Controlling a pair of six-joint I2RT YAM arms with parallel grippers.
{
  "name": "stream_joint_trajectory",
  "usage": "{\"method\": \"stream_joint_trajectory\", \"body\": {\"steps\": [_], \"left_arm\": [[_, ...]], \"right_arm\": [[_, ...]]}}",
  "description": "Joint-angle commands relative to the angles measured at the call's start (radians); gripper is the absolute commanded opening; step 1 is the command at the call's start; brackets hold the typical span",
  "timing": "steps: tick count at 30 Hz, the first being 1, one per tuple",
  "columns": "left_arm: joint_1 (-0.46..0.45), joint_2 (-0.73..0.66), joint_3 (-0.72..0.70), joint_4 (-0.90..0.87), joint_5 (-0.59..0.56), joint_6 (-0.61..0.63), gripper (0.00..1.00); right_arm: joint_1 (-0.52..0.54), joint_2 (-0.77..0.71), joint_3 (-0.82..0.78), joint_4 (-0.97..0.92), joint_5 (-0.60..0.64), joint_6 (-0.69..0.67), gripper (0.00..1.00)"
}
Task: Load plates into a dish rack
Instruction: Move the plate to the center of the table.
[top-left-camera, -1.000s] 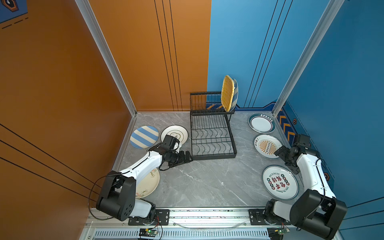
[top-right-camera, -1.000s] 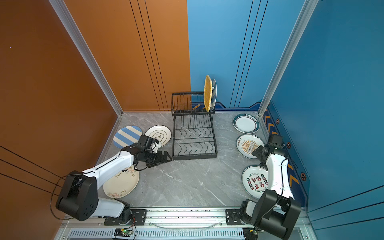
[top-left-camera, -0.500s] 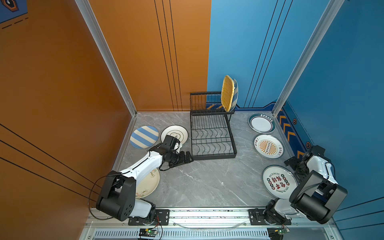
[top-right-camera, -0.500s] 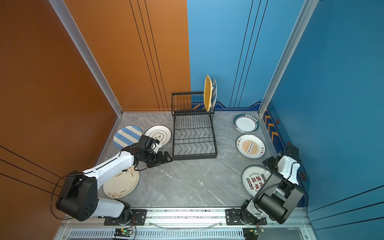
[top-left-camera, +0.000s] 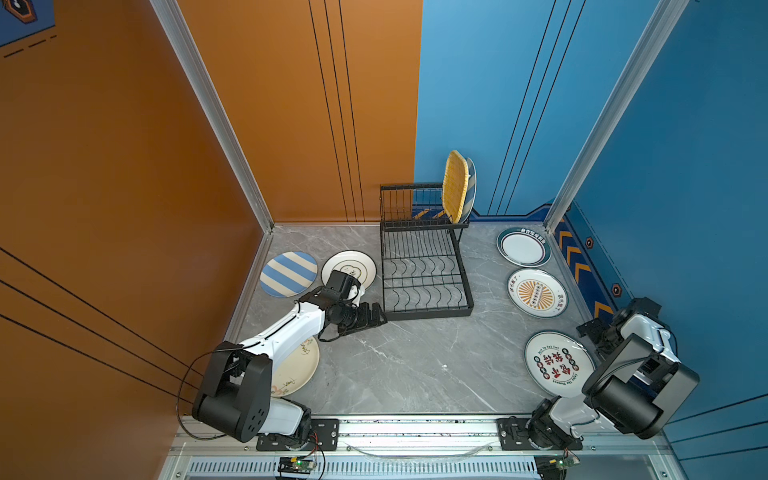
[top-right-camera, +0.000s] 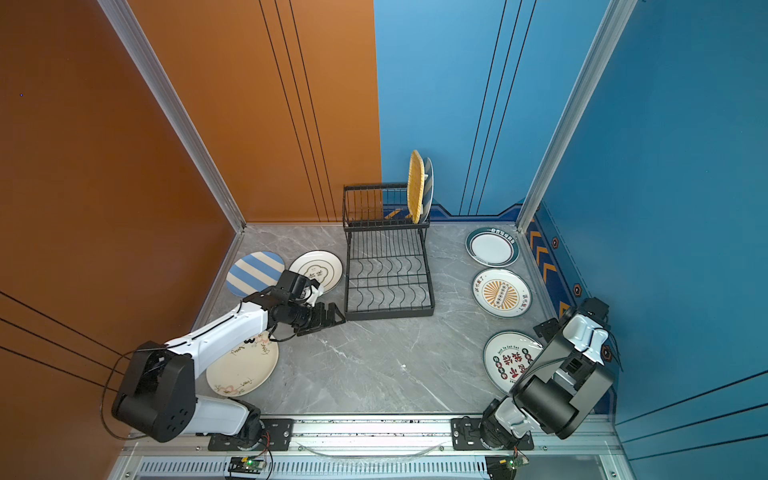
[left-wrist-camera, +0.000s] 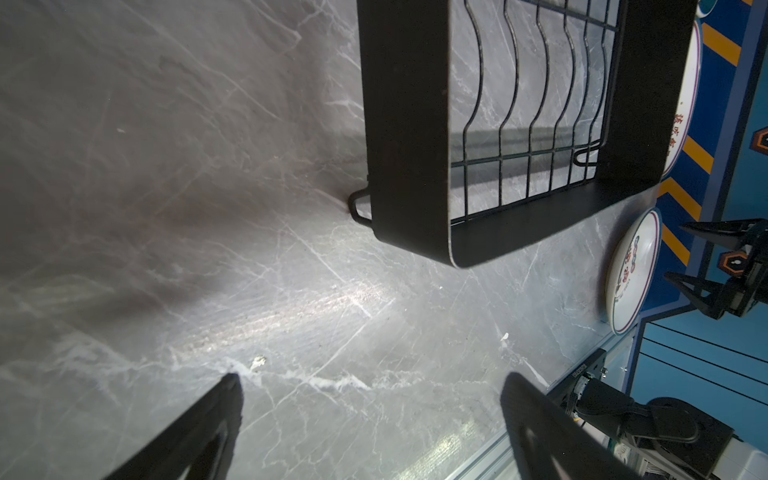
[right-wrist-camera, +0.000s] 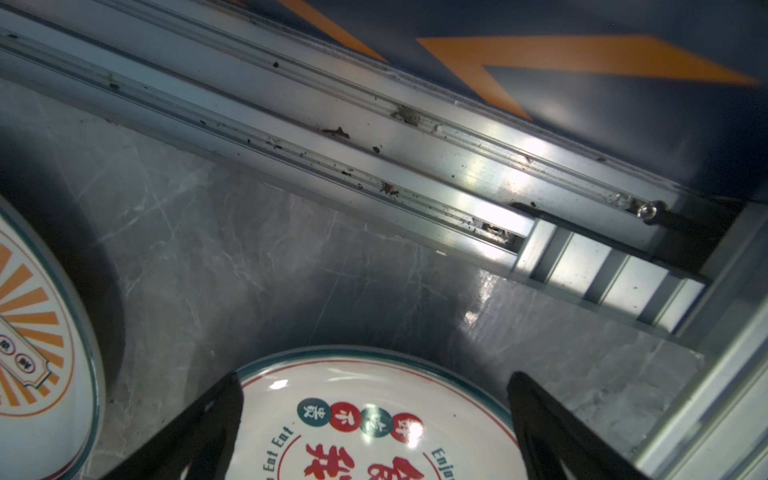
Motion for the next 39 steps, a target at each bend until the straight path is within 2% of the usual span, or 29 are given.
{"method": "stream_joint_trajectory", "body": {"steps": [1, 10, 17, 25, 39], "left_arm": [[0.004, 0.000, -0.018, 0.018, 0.027, 0.023, 0.98], [0.022, -0.011, -0.032, 0.026, 0.034, 0.026, 0.98], [0.028, -0.010, -0.039, 0.032, 0.040, 0.026, 0.98], [0.028, -0.012, -0.053, 0.042, 0.045, 0.022, 0.98], [0.031, -0.022, -0.086, 0.054, 0.059, 0.018, 0.98]], "right_arm": [[-0.011, 0.031, -0.008, 0.016, -0.008, -0.018, 1.00], [0.012, 0.022, -0.034, 0.014, -0.077, -0.021, 1.00], [0.078, -0.011, -0.047, -0.024, -0.129, -0.019, 1.00], [0.263, -0.032, -0.076, -0.046, -0.181, 0.035, 1.00], [0.686, -0.133, -0.163, -0.048, -0.246, 0.247, 1.00]]}}
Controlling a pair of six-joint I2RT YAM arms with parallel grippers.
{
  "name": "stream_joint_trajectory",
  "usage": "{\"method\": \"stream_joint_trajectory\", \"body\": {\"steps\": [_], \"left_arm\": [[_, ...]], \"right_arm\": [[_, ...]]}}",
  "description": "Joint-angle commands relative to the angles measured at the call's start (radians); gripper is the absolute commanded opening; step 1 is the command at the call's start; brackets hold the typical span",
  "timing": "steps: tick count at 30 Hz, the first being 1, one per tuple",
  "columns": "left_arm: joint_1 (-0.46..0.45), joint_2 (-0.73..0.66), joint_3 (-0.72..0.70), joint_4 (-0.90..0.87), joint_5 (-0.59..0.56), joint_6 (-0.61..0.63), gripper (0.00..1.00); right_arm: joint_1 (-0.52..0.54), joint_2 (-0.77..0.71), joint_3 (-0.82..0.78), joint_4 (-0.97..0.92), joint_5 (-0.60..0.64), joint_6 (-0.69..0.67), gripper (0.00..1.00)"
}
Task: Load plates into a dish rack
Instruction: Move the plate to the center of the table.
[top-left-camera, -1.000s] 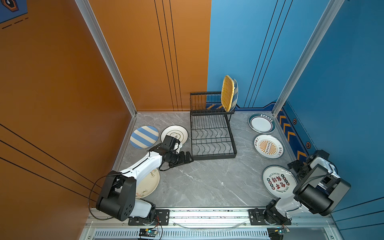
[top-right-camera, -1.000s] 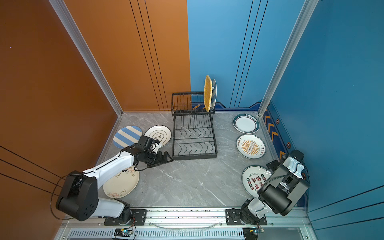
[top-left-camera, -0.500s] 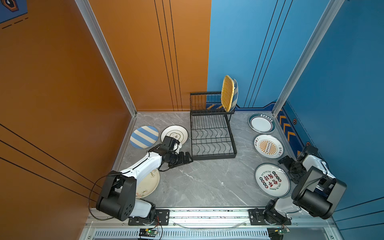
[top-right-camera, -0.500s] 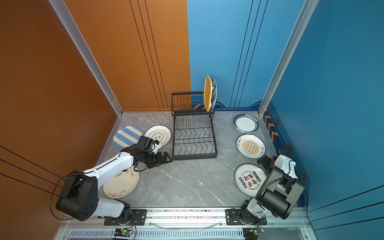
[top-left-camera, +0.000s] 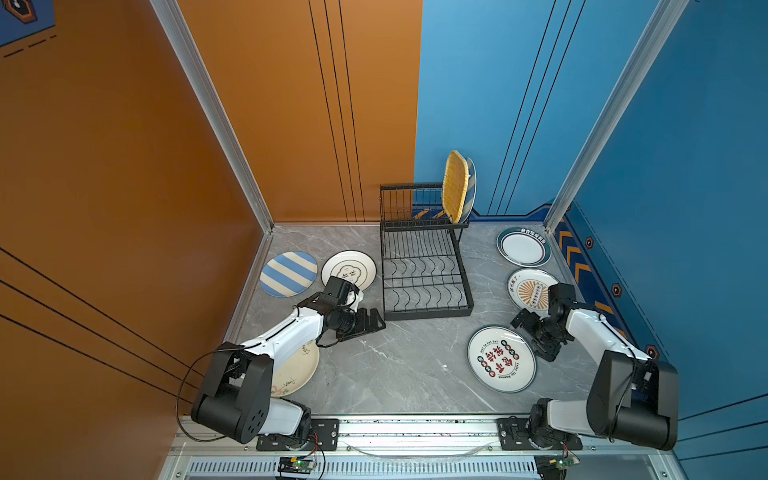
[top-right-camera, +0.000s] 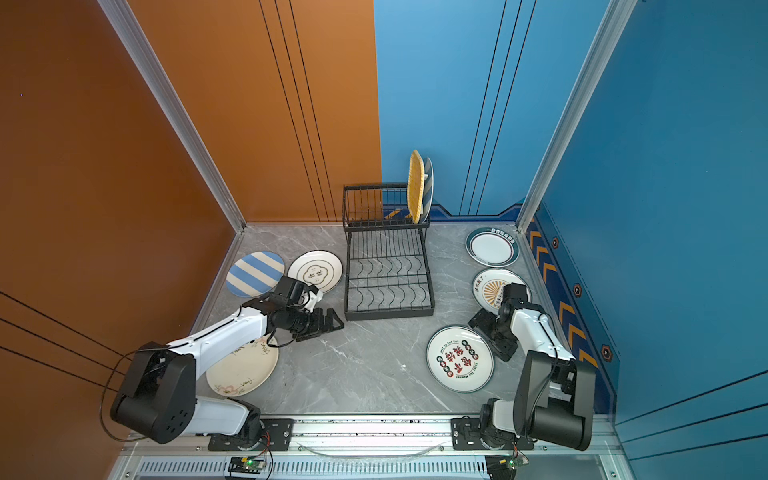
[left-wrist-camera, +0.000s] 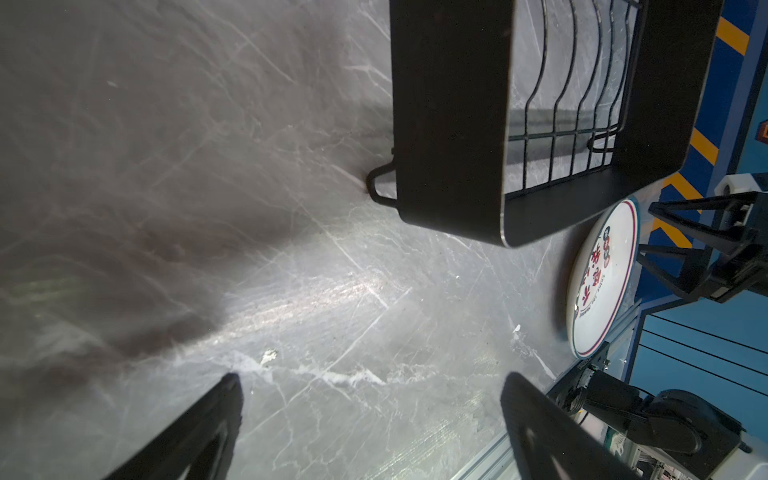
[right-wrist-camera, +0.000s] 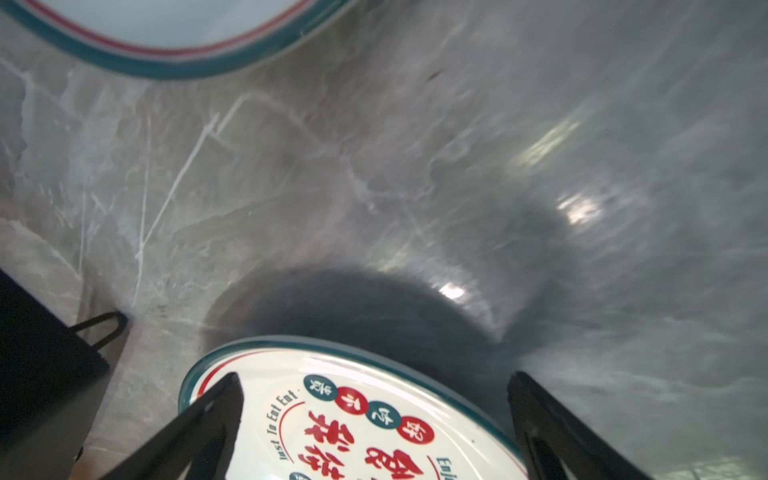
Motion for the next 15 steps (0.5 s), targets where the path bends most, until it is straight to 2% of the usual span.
{"method": "stream_joint_trajectory", "body": {"steps": [1, 8, 15], "left_arm": [[0.010, -0.010, -0.009, 0.006, 0.030, 0.010, 0.98], [0.014, 0.014, 0.004, 0.006, 0.060, 0.034, 0.98], [0.014, 0.018, 0.005, 0.006, 0.082, 0.044, 0.98]], "right_arm": [[0.070, -0.020, -0.013, -0.042, -0.028, 0.055, 1.00], [0.023, -0.081, -0.068, -0.059, 0.026, -0.070, 1.00], [0.106, -0.093, -0.114, -0.008, -0.055, -0.031, 1.00]]}}
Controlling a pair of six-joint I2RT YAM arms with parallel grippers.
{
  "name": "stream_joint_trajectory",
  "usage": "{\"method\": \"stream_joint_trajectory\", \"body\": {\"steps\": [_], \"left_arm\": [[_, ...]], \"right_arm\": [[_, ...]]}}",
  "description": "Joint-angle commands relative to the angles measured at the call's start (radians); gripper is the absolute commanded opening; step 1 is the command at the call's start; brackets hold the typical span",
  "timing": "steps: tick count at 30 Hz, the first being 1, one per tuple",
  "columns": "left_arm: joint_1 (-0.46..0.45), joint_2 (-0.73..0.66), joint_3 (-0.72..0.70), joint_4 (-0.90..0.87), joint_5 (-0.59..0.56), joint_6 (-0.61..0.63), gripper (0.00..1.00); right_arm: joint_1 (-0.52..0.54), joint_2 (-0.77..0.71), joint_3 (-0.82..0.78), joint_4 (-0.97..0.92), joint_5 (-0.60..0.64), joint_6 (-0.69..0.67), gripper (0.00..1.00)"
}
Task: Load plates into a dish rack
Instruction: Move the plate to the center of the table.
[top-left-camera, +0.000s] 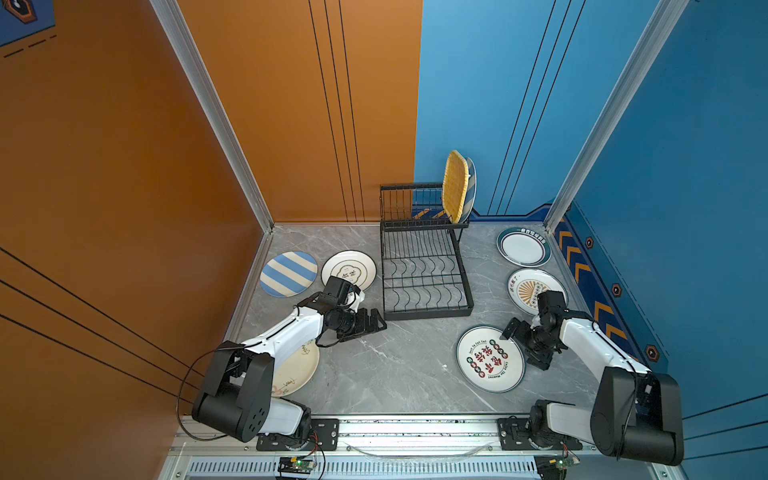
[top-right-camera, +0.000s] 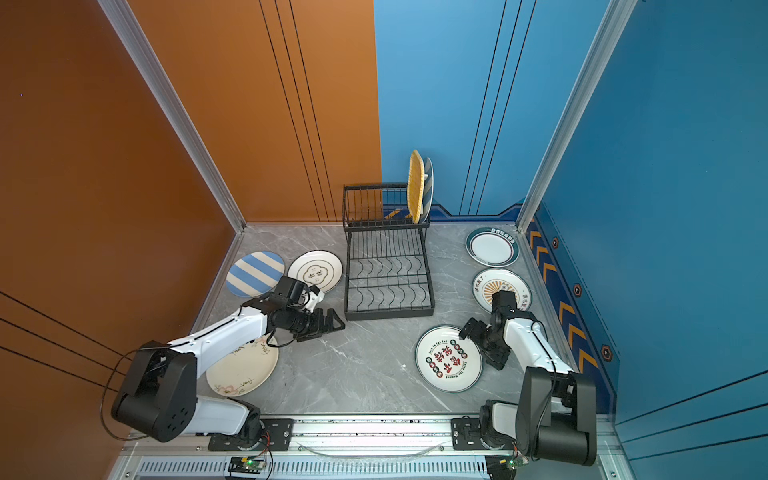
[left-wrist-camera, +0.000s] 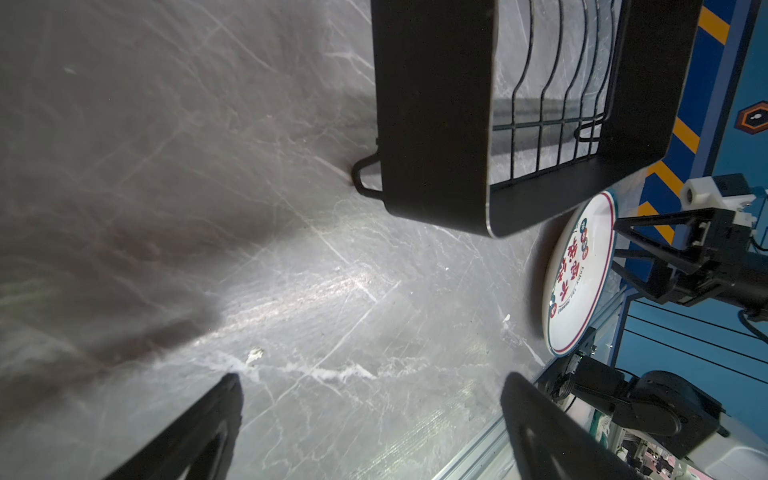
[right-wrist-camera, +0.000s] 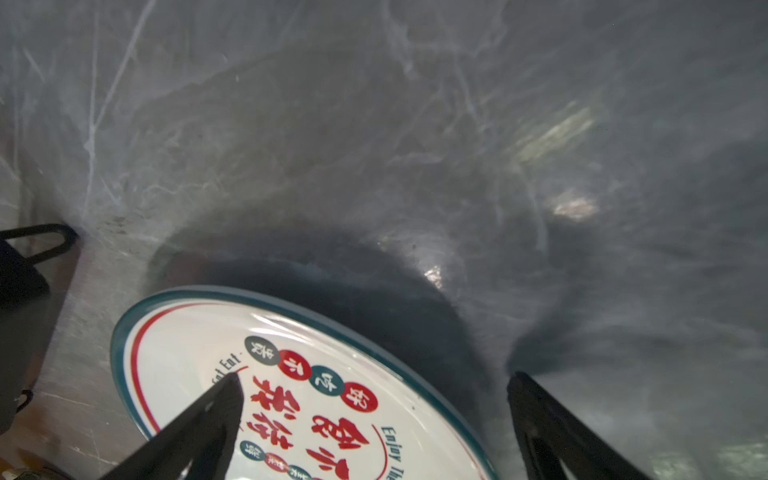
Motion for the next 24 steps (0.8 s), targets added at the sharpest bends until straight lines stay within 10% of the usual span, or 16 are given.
{"method": "stream_joint_trajectory", "body": {"steps": [1, 24], "left_arm": [[0.009, 0.011, 0.005, 0.005, 0.038, 0.028, 0.98], [-0.021, -0.023, -0.028, 0.005, 0.057, 0.028, 0.98]], "right_arm": [[0.060, -0.020, -0.031, 0.027, -0.047, 0.013, 1.00], [0.651, 0.220, 0.105, 0.244, -0.118, 0.074, 1.00]]}}
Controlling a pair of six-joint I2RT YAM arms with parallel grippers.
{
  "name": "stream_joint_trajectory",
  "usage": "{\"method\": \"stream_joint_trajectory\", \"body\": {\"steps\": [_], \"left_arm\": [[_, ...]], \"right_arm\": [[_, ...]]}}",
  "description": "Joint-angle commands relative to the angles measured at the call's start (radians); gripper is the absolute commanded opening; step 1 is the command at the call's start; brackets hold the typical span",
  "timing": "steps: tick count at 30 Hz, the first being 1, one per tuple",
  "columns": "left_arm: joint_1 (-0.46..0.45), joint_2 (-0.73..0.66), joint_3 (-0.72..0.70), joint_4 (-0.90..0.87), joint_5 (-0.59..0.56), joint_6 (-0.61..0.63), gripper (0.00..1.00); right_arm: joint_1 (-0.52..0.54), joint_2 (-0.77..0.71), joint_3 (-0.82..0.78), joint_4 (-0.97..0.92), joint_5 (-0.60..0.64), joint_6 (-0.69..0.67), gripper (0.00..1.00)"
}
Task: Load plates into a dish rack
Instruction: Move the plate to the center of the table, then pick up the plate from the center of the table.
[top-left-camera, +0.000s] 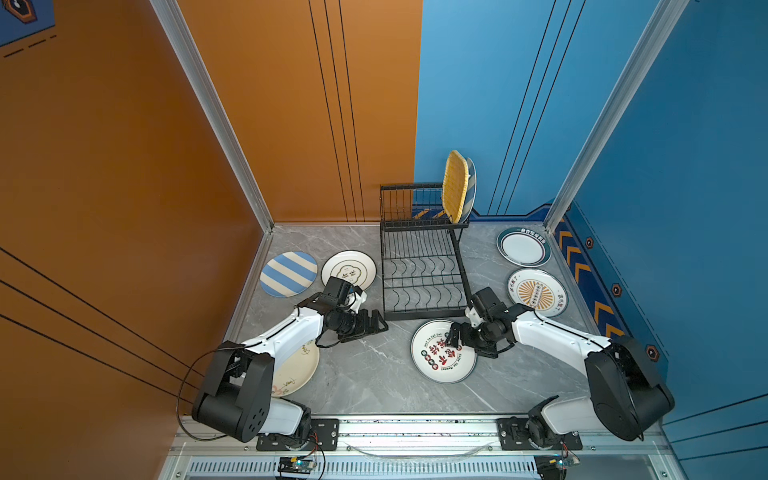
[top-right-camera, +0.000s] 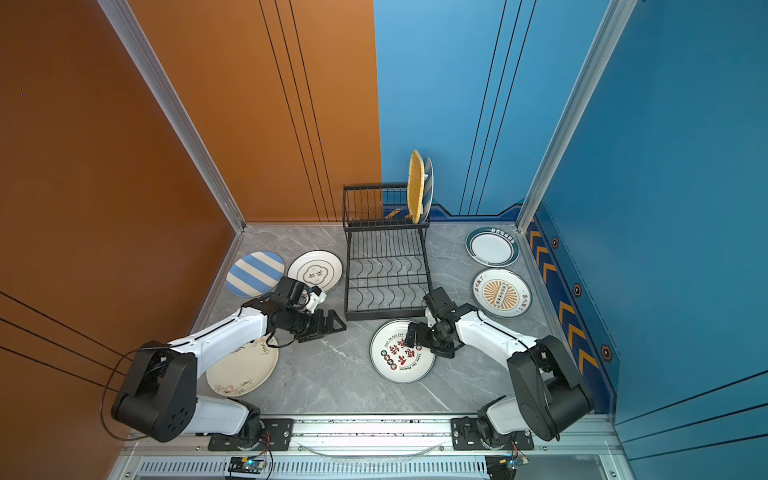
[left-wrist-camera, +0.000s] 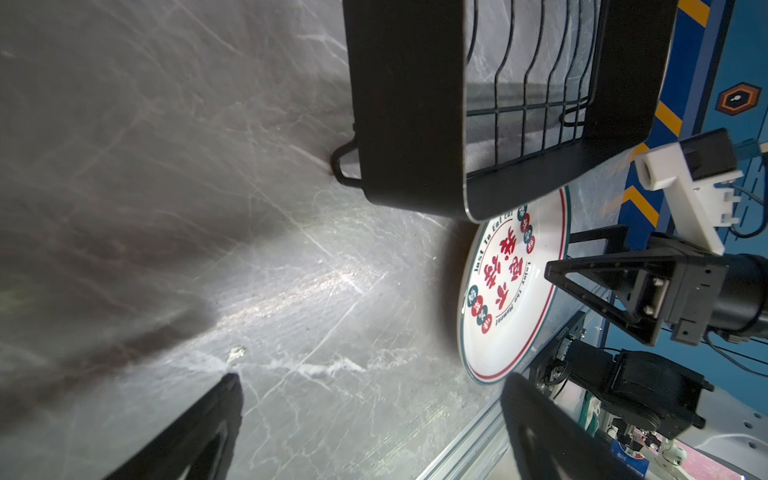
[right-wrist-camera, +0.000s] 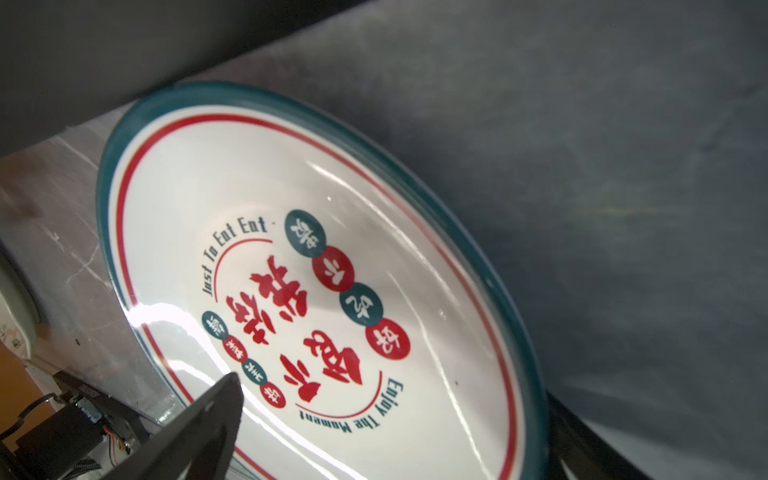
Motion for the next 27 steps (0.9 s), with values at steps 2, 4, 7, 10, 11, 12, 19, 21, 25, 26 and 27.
{"method": "stream_joint_trajectory", "body": {"steps": [2, 4, 7, 10, 11, 12, 19, 21, 25, 26, 27], "left_arm": [[-0.025, -0.020, -0.019, 0.002, 0.020, 0.012, 0.98], [-0.039, -0.017, -0.019, 0.001, 0.017, 0.010, 0.98], [-0.060, -0.012, -0.018, 0.002, 0.015, 0.005, 0.98], [-0.085, -0.002, -0.014, 0.002, 0.011, -0.003, 0.98], [-0.092, 0.003, -0.014, 0.001, 0.009, -0.006, 0.98], [-0.103, 0.007, -0.013, 0.002, 0.008, -0.010, 0.98], [-0.184, 0.040, -0.009, 0.004, -0.037, -0.042, 0.91], [-0.200, 0.047, -0.015, 0.019, -0.047, -0.056, 0.88], [-0.233, 0.067, -0.042, 0.071, -0.062, -0.100, 0.78], [-0.241, 0.072, -0.044, 0.079, -0.068, -0.109, 0.77], [-0.252, 0.076, -0.047, 0.089, -0.077, -0.119, 0.76]], "right_arm": [[0.063, 0.070, 0.015, 0.047, -0.049, 0.004, 1.00], [0.093, 0.093, 0.028, 0.069, -0.069, 0.004, 1.00], [0.129, 0.128, 0.054, 0.075, -0.103, -0.011, 1.00], [0.126, 0.125, 0.056, 0.078, -0.128, -0.031, 1.00], [0.114, 0.113, 0.046, 0.079, -0.134, -0.034, 1.00], [0.090, 0.095, 0.031, 0.082, -0.143, -0.036, 1.00], [-0.049, -0.013, -0.053, 0.094, -0.241, -0.080, 1.00], [-0.071, -0.018, -0.065, 0.100, -0.265, -0.092, 0.99], [-0.095, -0.011, -0.086, 0.133, -0.300, -0.096, 0.97], [-0.096, -0.006, -0.086, 0.140, -0.305, -0.097, 0.96], [-0.095, 0.002, -0.088, 0.151, -0.314, -0.096, 0.96]]}}
